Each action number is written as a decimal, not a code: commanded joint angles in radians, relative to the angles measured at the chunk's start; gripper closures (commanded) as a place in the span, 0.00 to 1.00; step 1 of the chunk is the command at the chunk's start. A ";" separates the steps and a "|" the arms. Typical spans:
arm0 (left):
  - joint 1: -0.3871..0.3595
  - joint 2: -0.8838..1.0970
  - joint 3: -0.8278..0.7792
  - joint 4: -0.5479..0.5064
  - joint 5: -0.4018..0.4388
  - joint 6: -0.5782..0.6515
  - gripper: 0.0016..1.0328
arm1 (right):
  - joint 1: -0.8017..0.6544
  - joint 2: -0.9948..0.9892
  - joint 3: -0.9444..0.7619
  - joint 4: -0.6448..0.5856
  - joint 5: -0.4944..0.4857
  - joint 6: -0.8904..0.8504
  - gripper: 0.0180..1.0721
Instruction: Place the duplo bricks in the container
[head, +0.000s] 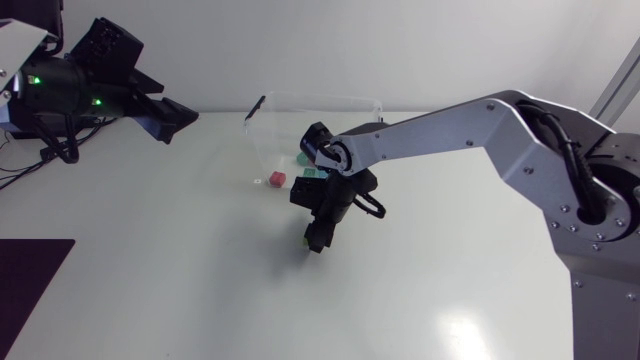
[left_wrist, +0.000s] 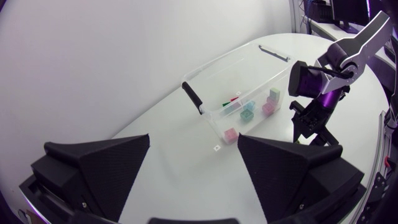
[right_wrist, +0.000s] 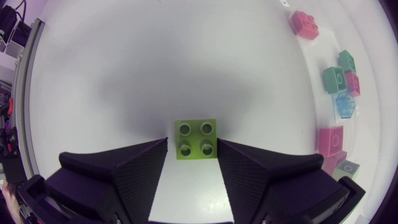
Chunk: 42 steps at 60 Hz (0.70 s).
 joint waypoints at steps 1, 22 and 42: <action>0.009 -0.030 -0.026 0.012 0.010 0.018 0.04 | 0.010 0.048 0.025 -0.025 0.010 -0.025 0.65; 0.023 -0.082 -0.089 0.022 0.011 0.024 0.04 | 0.011 -0.013 -0.005 -0.048 0.011 -0.028 0.71; 0.036 -0.231 -0.201 0.020 -0.012 -0.054 0.04 | -0.012 -0.317 -0.074 -0.064 0.011 0.047 0.71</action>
